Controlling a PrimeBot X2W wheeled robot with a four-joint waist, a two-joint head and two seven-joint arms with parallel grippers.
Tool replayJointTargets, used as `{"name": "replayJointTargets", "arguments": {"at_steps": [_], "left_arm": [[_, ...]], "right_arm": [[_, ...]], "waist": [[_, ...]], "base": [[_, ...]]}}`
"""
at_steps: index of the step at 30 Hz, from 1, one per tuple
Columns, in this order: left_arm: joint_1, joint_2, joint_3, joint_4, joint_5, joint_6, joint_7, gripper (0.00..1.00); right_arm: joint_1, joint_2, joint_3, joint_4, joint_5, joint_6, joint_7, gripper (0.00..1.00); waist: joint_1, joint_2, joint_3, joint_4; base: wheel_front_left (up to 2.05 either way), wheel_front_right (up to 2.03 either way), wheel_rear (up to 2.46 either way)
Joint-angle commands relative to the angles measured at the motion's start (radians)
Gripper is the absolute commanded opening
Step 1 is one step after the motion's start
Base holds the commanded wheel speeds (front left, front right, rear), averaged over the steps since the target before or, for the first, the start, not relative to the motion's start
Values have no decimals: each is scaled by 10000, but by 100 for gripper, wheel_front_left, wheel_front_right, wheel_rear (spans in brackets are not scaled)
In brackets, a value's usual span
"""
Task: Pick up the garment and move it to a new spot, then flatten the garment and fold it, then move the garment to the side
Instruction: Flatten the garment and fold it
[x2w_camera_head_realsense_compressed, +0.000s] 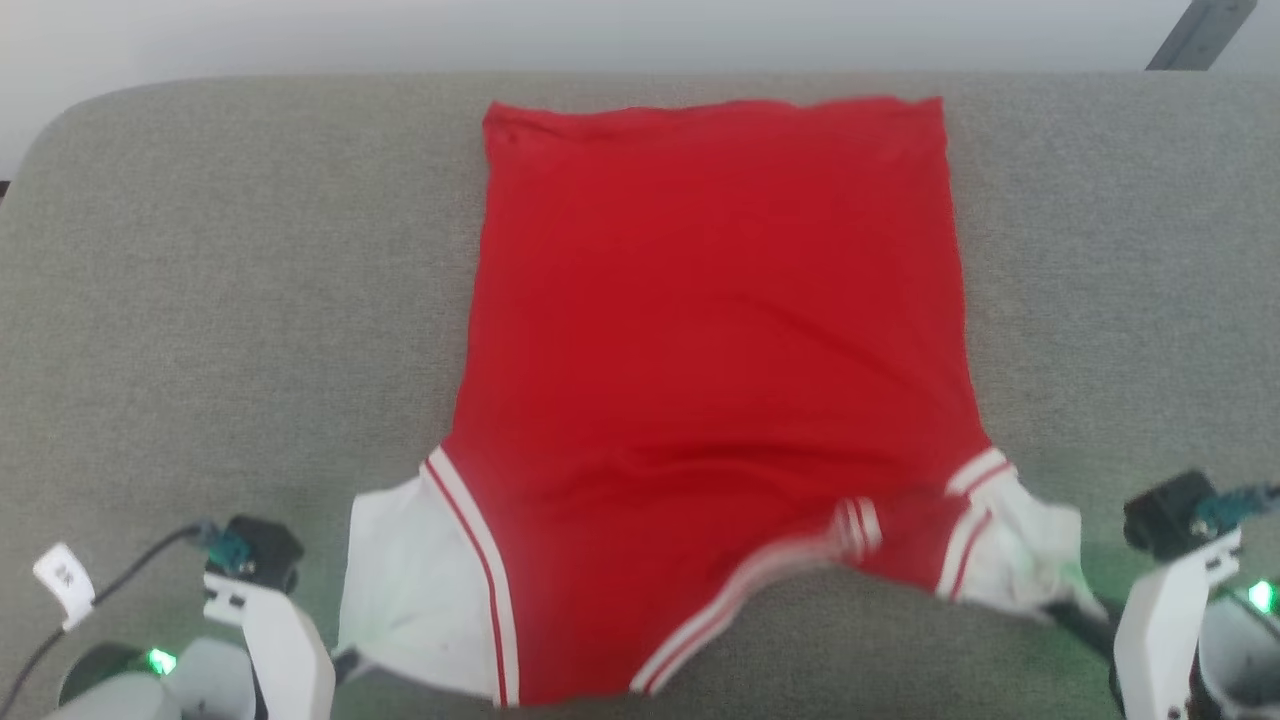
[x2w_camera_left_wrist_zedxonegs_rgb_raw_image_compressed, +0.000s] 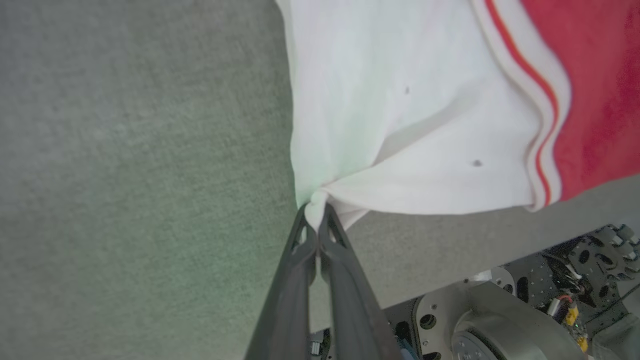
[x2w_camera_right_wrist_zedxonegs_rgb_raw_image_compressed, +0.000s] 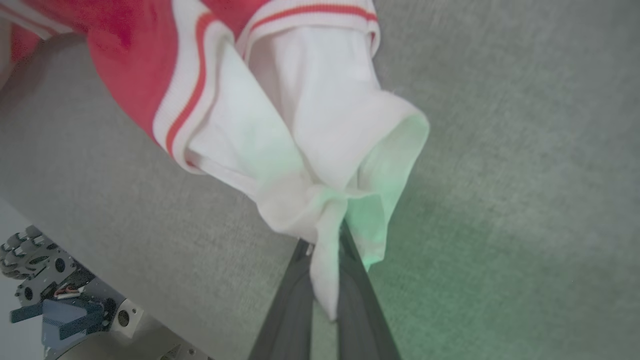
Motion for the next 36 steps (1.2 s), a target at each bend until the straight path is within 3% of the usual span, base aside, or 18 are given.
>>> {"name": "replayJointTargets", "arguments": {"at_steps": [1, 12, 13, 14, 22, 29, 36], "left_arm": [[299, 97, -70, -85, -153, 118, 47, 0], [1140, 314, -161, -796, -298, 949, 27, 0], [1131, 293, -162, -826, -290, 976, 22, 0], [1118, 295, -158, -850, -280, 1009, 18, 0], [728, 218, -32, -1114, -144, 1125, -40, 0], [571, 71, 64, -1232, -75, 1193, -138, 0], [59, -210, 88, -1300, 72, 1058, -83, 0]], "right_arm": [[361, 107, -127, -152, 11, 1, 202, 0], [2399, 1004, -1653, -1349, -531, 1, 1460, 0], [2462, 1114, -1782, -1359, -661, 1, 1520, 39], [2489, 1302, -1950, -1324, -742, -1, 1594, 100], [2077, 2122, -2862, -2316, -1252, 2, 2208, 100], [797, 2627, -3680, -3083, -1758, 2, 1943, 100], [-2041, 2721, -3373, -1690, -2332, 2, 1264, 100]], "waist": [[0, 0, -13, -6], [0, 0, -212, -29], [0, 0, -205, -29], [0, 0, -193, -36], [0, 0, -74, -37], [0, 0, 195, 16], [0, 0, 790, 304]], "base": [[0, 0, 0], [0, 0, 0], [0, 0, 0], [0, 0, 0], [0, 0, 0], [0, 0, 0], [0, 0, 0]]}}
